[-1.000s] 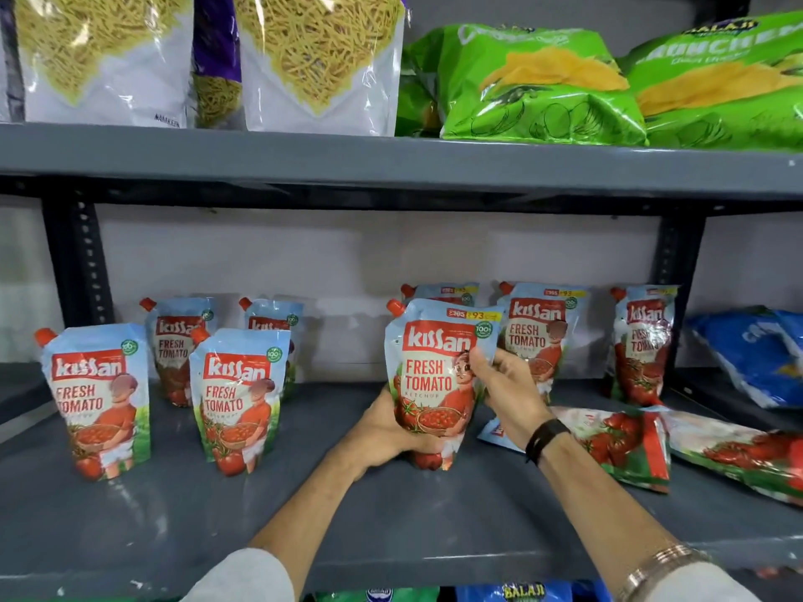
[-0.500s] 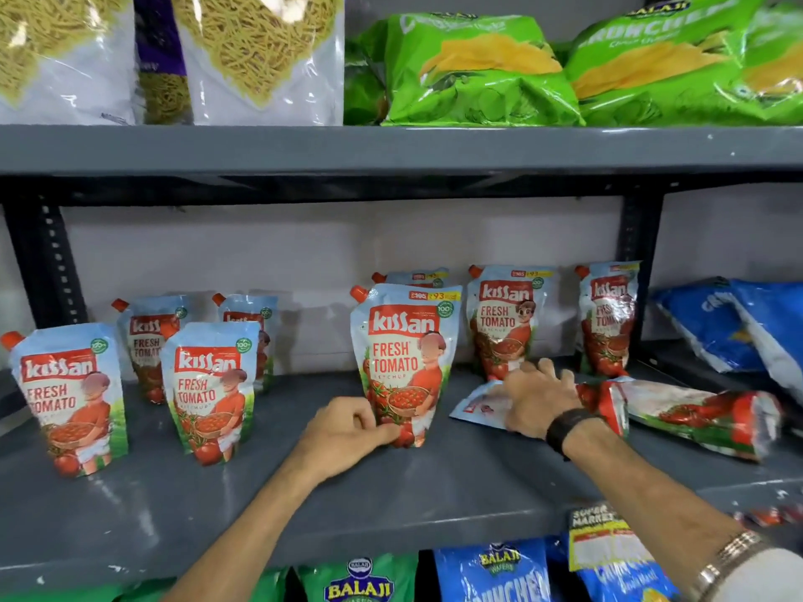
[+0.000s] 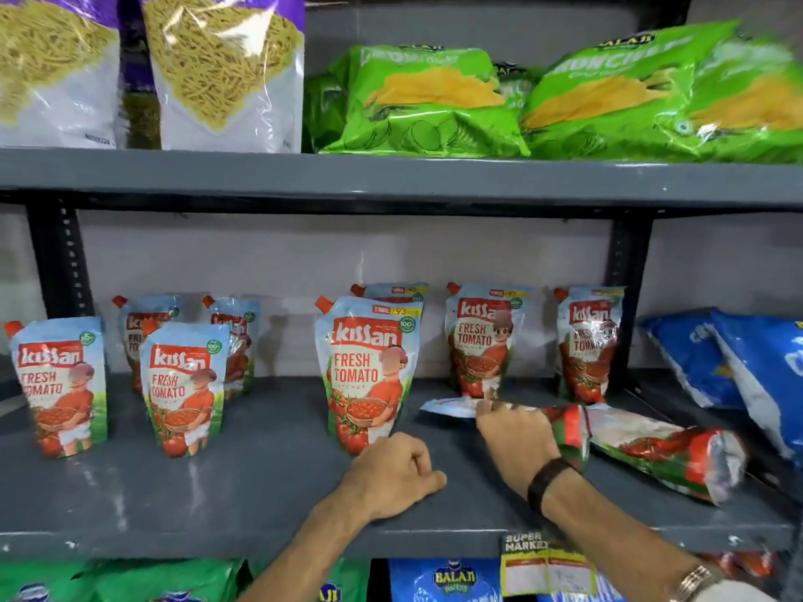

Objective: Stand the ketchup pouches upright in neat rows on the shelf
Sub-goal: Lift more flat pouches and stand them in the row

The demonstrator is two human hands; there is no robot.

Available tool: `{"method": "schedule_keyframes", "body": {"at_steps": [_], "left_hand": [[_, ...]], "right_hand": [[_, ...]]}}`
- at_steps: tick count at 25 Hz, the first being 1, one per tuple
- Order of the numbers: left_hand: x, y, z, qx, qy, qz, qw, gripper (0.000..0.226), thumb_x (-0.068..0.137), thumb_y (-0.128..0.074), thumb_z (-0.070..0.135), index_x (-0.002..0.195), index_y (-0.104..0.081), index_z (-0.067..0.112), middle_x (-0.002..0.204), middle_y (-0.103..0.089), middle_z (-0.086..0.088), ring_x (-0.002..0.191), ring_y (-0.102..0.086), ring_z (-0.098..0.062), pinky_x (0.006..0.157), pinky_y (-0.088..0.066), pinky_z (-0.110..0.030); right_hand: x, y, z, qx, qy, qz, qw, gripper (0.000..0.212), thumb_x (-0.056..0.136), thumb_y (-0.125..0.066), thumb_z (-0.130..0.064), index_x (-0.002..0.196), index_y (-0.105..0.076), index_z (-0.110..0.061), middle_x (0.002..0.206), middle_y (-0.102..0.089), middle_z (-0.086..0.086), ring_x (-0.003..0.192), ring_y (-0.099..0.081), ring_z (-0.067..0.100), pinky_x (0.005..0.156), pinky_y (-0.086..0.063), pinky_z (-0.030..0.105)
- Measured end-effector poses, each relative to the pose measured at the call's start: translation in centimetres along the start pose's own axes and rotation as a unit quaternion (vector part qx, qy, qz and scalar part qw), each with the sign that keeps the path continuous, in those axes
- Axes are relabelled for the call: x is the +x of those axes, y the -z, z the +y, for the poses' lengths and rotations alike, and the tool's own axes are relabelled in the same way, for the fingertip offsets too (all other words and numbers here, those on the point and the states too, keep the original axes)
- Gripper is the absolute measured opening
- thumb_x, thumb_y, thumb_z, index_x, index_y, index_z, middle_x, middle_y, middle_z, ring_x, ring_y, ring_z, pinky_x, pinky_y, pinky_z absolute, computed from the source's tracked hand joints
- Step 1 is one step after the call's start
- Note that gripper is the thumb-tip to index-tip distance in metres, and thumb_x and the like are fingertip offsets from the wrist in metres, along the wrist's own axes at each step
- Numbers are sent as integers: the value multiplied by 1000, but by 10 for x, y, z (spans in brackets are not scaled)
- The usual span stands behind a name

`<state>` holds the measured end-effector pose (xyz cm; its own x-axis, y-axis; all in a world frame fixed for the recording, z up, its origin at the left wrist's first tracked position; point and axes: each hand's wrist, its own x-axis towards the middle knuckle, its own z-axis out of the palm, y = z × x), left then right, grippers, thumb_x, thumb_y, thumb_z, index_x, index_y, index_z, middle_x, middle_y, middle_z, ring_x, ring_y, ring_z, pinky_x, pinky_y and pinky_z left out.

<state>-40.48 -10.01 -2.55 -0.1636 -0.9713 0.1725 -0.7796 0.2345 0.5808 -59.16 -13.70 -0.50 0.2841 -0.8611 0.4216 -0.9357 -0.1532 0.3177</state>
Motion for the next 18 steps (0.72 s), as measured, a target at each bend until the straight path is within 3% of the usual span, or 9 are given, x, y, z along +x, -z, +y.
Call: {"method": "schedule_keyframes", "body": {"at_steps": [3, 6, 7, 9, 11, 13, 15, 18], "left_hand": [[20, -6, 7, -49, 1, -13, 999, 16, 79, -74, 39, 80, -71, 23, 67, -67, 13, 64, -61, -2, 75, -59, -34], [46, -13, 12, -99, 15, -23, 995, 39, 78, -74, 42, 113, -68, 24, 99, -73, 9, 89, -68, -7, 93, -59, -36], [53, -14, 17, -126, 19, -27, 991, 52, 79, -74, 44, 126, -61, 24, 114, -71, 5, 101, -68, -10, 98, -57, -35], [65, -16, 27, -220, 19, -50, 974, 73, 81, -77, 43, 144, -44, 27, 134, -58, 4, 123, -60, -14, 107, -51, -33], [72, -17, 36, -336, 6, -77, 939, 79, 81, -83, 32, 146, -37, 29, 136, -55, 8, 130, -55, -14, 112, -46, -34], [76, -17, 44, -408, -16, -83, 909, 67, 82, -83, 15, 136, -48, 32, 129, -66, 10, 123, -61, -10, 112, -47, -38], [77, -15, 56, -414, -34, -70, 907, 57, 84, -77, 2, 122, -55, 39, 124, -70, 10, 120, -64, -12, 110, -50, -44], [81, -7, 66, -387, -51, -35, 920, 56, 87, -72, -2, 124, -54, 35, 126, -68, 9, 124, -61, -15, 110, -50, -49]], "right_hand": [[11, 5, 28, 81, -74, 72, 991, 27, 92, -52, -14, 118, -61, -14, 103, -76, 4, 92, -74, 31, 66, -52, 39], [31, 8, 48, 300, -161, 92, 936, 8, 98, -47, -19, 95, -54, -18, 91, -73, 5, 81, -71, 32, 67, -57, 45], [37, 9, 56, 397, -180, 95, 895, 13, 100, -46, -22, 94, -56, -18, 88, -73, 6, 79, -71, 31, 69, -59, 51], [45, 16, 69, 596, -201, 99, 771, 20, 105, -45, -23, 100, -63, -14, 93, -75, 12, 85, -74, 32, 77, -61, 58], [43, 21, 74, 735, -217, 90, 636, 25, 107, -43, -18, 110, -67, -10, 104, -78, 16, 97, -75, 34, 89, -59, 58], [40, 25, 73, 802, -220, 79, 550, 30, 108, -41, -17, 114, -68, -6, 111, -77, 20, 105, -73, 39, 94, -55, 62], [39, 25, 75, 818, -228, 79, 523, 31, 108, -40, -17, 117, -67, -5, 114, -76, 22, 108, -71, 42, 96, -53, 64], [41, 38, 77, 814, -229, 89, 527, 27, 108, -39, -15, 110, -66, -9, 109, -76, 17, 101, -73, 33, 87, -59, 53]]}}
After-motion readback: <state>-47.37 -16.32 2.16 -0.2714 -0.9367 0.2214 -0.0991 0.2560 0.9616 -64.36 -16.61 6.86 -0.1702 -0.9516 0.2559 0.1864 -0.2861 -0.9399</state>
